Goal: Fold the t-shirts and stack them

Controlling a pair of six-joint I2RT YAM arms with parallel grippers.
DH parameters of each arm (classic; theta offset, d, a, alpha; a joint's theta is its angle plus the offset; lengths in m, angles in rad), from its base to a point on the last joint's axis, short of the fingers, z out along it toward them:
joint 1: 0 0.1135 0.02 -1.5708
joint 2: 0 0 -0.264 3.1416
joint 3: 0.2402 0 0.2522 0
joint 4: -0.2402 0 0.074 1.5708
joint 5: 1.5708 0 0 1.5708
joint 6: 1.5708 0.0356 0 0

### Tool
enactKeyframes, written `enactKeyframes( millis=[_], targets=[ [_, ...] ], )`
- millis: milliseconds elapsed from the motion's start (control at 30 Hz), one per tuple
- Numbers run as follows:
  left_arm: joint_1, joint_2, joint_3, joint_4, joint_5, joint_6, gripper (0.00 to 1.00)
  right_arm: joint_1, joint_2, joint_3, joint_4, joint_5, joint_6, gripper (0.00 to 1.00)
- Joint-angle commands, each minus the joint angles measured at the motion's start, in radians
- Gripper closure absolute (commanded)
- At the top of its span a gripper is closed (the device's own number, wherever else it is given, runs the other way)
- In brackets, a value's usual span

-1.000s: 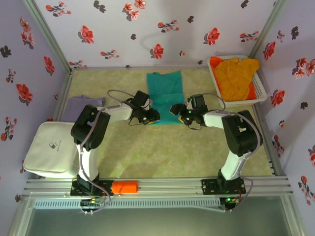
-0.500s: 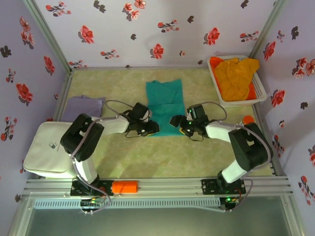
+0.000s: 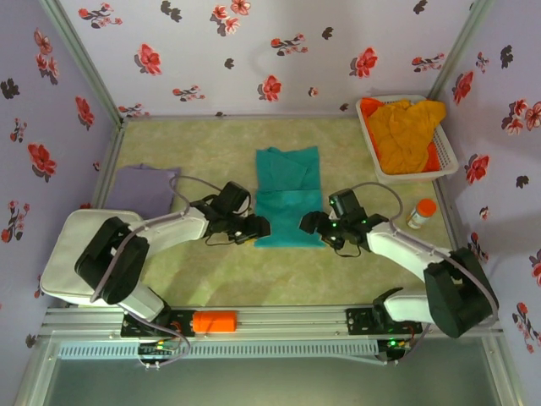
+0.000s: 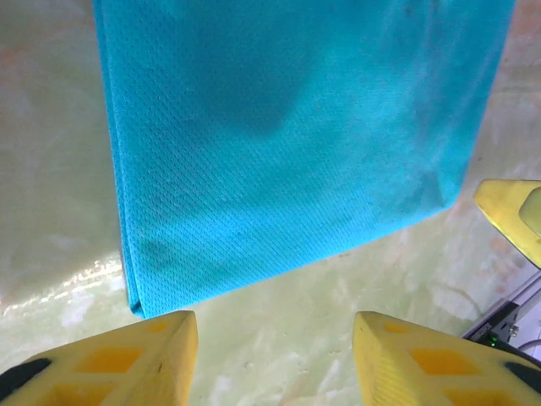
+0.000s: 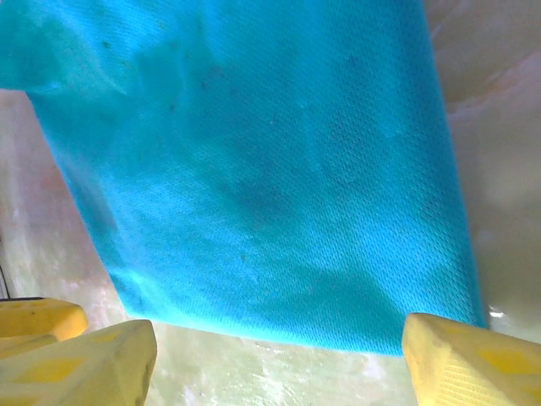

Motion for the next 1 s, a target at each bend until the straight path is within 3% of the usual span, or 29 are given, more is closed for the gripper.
enactKeyframes(
  millis=[0, 333, 633, 967],
  targets=[
    [0.01, -0.018, 0.005, -0.128, -0.018, 0.063, 0.47, -0.003, -0.046, 0.04, -0.159, 0.075, -0.062, 0.24],
    [0.048, -0.026, -0.073, -0.129, -0.066, 0.041, 0.47, -0.071, 0.002, 0.053, -0.299, 0.106, -0.214, 0.36],
    [0.048, 0.008, -0.086, -0.07, -0.045, 0.016, 0.47, -0.069, 0.107, 0.005, -0.151, 0.012, -0.181, 0.51],
    [0.049, 0.033, -0.099, -0.005, -0.014, -0.02, 0.48, -0.066, 0.165, -0.006, -0.031, -0.041, -0.135, 0.61]
  ],
)
